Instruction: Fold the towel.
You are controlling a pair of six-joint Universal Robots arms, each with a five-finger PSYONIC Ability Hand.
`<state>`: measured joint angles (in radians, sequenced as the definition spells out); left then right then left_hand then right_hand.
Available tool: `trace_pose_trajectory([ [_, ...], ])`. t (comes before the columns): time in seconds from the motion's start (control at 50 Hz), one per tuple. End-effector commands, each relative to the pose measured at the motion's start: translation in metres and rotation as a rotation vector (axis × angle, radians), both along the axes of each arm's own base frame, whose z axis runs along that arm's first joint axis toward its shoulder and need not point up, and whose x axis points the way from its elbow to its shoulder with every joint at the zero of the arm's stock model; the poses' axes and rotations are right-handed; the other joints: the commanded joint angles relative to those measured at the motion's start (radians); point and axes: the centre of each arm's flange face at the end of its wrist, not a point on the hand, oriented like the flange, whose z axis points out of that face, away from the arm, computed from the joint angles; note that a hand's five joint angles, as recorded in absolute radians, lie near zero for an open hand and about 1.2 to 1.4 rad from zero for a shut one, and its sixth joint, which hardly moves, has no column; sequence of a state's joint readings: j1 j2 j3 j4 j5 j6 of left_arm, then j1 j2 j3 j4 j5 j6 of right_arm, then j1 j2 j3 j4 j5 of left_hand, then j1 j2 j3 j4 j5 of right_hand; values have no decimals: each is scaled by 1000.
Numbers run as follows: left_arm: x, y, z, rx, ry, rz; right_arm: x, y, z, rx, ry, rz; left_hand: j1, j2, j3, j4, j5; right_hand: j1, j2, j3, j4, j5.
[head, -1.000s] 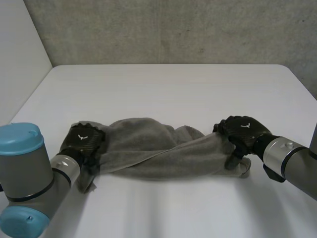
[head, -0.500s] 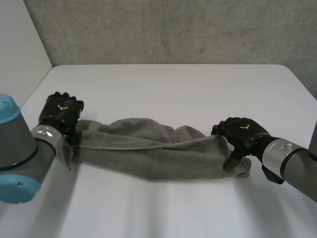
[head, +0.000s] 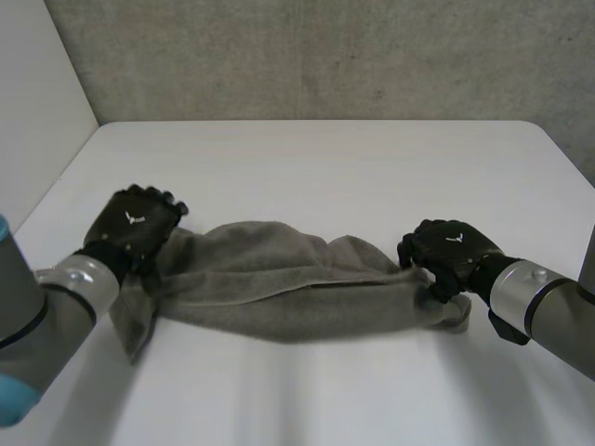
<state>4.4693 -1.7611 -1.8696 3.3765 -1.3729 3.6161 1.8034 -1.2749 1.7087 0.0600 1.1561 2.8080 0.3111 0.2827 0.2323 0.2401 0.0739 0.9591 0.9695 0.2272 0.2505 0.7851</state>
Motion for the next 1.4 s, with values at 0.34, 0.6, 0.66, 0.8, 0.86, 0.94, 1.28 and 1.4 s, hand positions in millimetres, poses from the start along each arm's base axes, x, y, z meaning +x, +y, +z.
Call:
trace_pose_trajectory([
  [0.34,8,44,-29,157,-48,-13,4,0,-5,20,-26,62,52,81,-58,-66,115,437,427,-53,-76,437],
  [0.6,18,30,-46,129,-67,79,4,1,-6,24,-26,65,40,69,-58,-66,103,437,427,-53,-76,437],
  [0.66,22,14,-52,104,-69,123,4,3,-6,28,-26,67,40,69,-58,-66,103,437,427,-53,-76,437],
  [0.8,33,-10,-51,51,-88,223,5,3,-6,30,-27,70,37,66,-58,-66,100,437,427,-53,-76,437],
  [0.86,34,-16,-51,35,-94,230,5,4,-6,30,-27,72,37,66,-58,-66,100,437,427,-53,-76,437],
  [0.94,34,-20,-58,22,-139,223,5,4,-6,30,-27,72,37,66,-58,-66,100,437,427,-53,-76,437],
  [1.28,40,-17,-49,-27,-205,197,4,-1,2,7,-35,57,1085,1114,-58,-66,1148,437,427,-53,-76,437],
  [1.4,34,-21,-23,-100,-175,136,7,-3,24,-1,-19,83,1085,1114,-58,-66,1148,437,427,-53,-76,437],
])
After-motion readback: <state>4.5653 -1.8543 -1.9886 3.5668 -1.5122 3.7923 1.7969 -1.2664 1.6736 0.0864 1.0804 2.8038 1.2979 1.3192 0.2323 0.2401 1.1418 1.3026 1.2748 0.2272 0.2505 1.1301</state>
